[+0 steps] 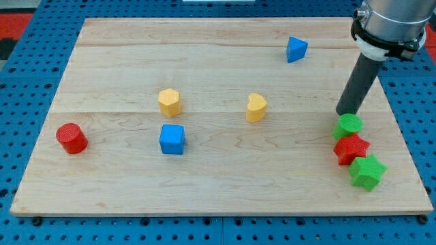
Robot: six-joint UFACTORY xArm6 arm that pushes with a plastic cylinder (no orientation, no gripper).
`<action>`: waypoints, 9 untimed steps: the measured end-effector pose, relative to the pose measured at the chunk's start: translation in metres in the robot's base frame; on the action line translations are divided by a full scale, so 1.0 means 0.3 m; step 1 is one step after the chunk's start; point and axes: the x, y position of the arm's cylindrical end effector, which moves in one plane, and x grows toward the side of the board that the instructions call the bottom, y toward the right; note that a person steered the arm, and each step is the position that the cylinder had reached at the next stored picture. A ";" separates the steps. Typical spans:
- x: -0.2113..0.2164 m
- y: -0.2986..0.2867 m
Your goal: Slide the blue triangle a little bit left
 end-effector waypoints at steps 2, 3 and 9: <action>0.007 -0.031; -0.048 -0.106; -0.586 -0.107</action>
